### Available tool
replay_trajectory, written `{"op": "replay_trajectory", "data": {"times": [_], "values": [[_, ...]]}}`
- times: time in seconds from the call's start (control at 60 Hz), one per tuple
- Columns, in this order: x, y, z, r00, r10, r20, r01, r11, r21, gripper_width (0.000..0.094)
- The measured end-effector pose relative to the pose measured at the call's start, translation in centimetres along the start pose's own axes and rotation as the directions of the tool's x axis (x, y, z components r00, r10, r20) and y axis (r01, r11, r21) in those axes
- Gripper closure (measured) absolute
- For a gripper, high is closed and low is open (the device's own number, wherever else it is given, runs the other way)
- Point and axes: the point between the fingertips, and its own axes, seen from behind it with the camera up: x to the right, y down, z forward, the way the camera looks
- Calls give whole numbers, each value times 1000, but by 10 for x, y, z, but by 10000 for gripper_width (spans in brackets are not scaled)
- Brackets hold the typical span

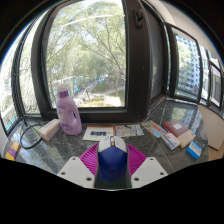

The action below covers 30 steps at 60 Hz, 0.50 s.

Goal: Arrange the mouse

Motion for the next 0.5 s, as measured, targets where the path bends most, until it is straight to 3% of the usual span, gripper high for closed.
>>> {"op": "replay_trajectory", "data": {"times": [0.117,0.233,0.35,0.4,0.467,0.5], "values": [[-32,83,22,1000,-19,20,22,989,-144,551],[-44,129,33,999,-33,23,37,973,-227,487],[-52,145,35,999,-24,34,32,964,-263,402],[-51,141,31,999,-37,22,41,967,-250,309],[-48,134,20,999,-49,-1,47,966,-255,104],[-48,129,12,999,-48,-11,44,969,-243,67]]}}
